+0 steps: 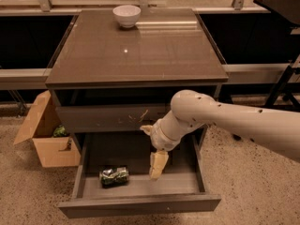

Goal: Pick green can from middle drawer and place on counter

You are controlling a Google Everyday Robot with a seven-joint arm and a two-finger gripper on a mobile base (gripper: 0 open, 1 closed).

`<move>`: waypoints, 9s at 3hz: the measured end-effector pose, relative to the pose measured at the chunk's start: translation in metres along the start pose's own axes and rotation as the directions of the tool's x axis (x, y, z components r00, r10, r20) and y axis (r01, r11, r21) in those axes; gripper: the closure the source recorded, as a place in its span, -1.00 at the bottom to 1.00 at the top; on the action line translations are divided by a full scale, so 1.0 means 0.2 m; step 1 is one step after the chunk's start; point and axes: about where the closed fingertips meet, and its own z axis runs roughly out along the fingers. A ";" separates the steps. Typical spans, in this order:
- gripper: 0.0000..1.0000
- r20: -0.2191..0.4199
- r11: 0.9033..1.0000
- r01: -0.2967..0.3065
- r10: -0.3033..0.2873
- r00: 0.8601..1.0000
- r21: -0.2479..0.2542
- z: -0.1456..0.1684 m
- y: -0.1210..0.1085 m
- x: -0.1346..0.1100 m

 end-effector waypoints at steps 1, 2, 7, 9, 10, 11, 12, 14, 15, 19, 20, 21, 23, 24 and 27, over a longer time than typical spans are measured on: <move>-1.00 0.007 0.999 0.022 -0.022 1.000 -0.023 0.15 -0.02 0.00; -1.00 0.039 0.998 0.032 -0.031 0.999 -0.046 0.30 -0.05 0.00; -1.00 0.046 0.998 -0.001 0.004 0.999 -0.062 0.90 -0.11 0.06; -1.00 0.074 0.998 0.034 -0.038 0.997 0.049 1.05 -0.27 0.05; -1.00 0.099 0.997 0.032 -0.040 0.994 0.077 1.12 -0.32 0.05; -1.00 0.103 0.995 0.020 -0.030 0.994 0.095 1.19 -0.36 0.05; -1.00 0.104 0.996 0.000 -0.009 0.995 0.086 1.28 -0.39 0.04; -0.31 0.091 0.999 -0.016 0.012 0.996 0.041 1.43 -0.39 0.06; 0.15 0.083 0.999 -0.016 0.014 0.996 0.030 1.44 -0.39 0.08; 1.00 0.153 0.973 0.062 -0.098 0.983 0.224 0.77 -0.08 0.10; 1.00 0.154 0.971 0.053 -0.090 0.984 0.231 0.75 -0.07 0.12; 1.00 0.176 0.962 0.046 -0.097 0.980 0.270 0.62 -0.10 0.08; 1.00 0.209 0.927 -0.014 -0.070 0.975 0.375 0.19 -0.10 0.09; 1.00 0.202 0.923 -0.005 -0.079 0.976 0.385 0.17 -0.10 0.07; 1.00 0.021 0.801 0.153 -0.203 0.979 0.578 -0.53 -0.18 -0.24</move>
Offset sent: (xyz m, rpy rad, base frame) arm 0.0160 0.0502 -0.0822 0.0660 0.0510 0.0745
